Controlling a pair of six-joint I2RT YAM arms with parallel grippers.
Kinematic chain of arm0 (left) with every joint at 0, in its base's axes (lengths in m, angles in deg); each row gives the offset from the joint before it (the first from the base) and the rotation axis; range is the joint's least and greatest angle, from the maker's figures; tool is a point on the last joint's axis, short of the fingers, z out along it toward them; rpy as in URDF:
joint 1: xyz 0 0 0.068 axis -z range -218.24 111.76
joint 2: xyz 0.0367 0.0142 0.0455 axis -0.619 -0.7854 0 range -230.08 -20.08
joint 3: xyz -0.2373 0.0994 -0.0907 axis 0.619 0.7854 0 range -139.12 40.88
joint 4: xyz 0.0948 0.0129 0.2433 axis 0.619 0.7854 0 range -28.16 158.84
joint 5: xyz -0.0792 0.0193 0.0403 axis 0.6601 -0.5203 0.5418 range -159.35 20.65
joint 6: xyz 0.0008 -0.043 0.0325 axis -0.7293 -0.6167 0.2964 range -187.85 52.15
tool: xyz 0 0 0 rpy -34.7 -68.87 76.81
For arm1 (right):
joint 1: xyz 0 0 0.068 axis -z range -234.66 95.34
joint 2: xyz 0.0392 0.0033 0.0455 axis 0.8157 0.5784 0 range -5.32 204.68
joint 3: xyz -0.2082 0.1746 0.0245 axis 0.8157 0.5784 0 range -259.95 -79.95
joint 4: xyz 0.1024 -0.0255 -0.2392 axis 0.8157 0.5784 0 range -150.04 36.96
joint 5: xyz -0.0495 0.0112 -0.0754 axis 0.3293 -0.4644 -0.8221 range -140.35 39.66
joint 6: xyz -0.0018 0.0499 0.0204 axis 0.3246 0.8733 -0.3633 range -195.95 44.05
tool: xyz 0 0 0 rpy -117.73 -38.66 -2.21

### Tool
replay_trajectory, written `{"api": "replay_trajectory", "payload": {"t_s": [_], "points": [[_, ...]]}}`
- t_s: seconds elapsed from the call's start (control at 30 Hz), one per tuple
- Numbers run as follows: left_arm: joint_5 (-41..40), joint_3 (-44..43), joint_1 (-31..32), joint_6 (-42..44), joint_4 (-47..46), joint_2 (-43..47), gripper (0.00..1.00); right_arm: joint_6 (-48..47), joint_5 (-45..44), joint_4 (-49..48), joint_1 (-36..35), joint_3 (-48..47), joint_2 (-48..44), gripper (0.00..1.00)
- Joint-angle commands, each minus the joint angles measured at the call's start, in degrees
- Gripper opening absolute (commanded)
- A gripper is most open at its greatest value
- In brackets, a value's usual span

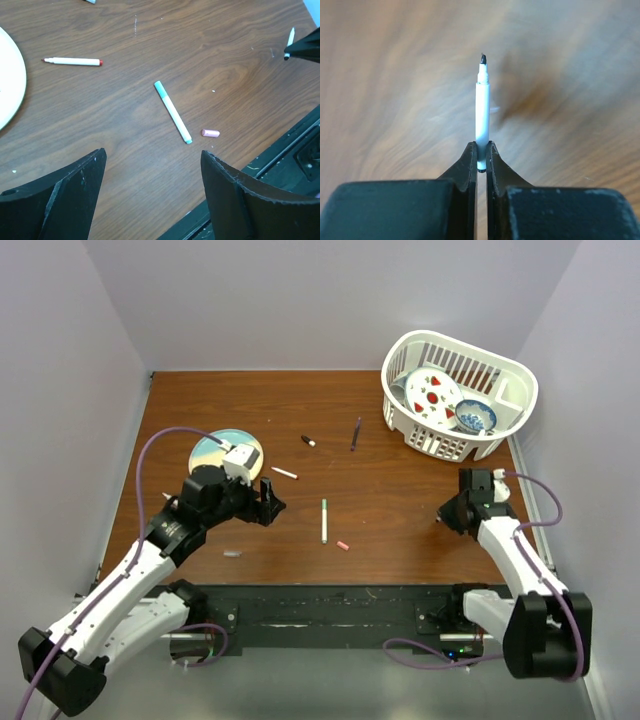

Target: Insert the pens into the pen caps

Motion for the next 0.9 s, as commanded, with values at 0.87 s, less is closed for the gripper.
{"api": "replay_trajectory", "payload": {"t_s": [0.87], "points": [[28.96,-7.87,0.33,-22.71,-35.29,-21.04,0.66,-15.95,31.25,-36.17,-44.85,-5.81,-6.35,0.00]]}}
